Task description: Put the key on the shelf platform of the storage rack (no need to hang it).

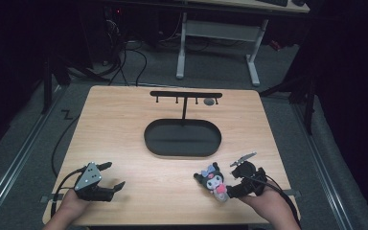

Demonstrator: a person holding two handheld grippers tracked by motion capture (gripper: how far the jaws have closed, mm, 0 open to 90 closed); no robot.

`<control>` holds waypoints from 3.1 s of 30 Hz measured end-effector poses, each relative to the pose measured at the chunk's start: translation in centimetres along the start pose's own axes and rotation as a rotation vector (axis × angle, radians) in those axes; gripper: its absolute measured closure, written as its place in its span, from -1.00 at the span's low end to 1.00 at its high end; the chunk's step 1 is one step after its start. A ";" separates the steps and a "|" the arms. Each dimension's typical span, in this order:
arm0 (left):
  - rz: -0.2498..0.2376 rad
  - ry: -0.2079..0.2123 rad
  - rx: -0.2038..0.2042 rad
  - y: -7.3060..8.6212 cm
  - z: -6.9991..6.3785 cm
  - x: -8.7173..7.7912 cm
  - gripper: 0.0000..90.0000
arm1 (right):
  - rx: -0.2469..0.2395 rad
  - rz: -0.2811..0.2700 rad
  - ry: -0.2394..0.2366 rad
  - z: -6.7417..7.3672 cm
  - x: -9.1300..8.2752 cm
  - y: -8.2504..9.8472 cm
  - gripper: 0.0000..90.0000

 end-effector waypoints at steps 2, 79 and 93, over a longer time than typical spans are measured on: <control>0.001 0.000 0.001 0.0 0.0 0.0 -0.66 | -0.018 0.005 -0.005 0.4 0.2 0.0 -0.65; 0.006 0.007 0.003 0.0 0.0 0.1 -0.66 | 0.012 -0.096 -0.054 3.1 1.8 -2.2 0.05; 0.006 0.008 0.003 0.0 0.0 0.1 -0.66 | 0.004 -0.110 -0.040 3.4 1.3 -4.9 0.05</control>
Point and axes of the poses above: each handheld gripper's, and its own axes: x roughly forward along the jaws, y roughly out of its underside, z roughly to its left, the point moved 5 cm from there along x, roughly forward along the jaws, and after that the axes turned 8 degrees about x, right-handed, at the moved point
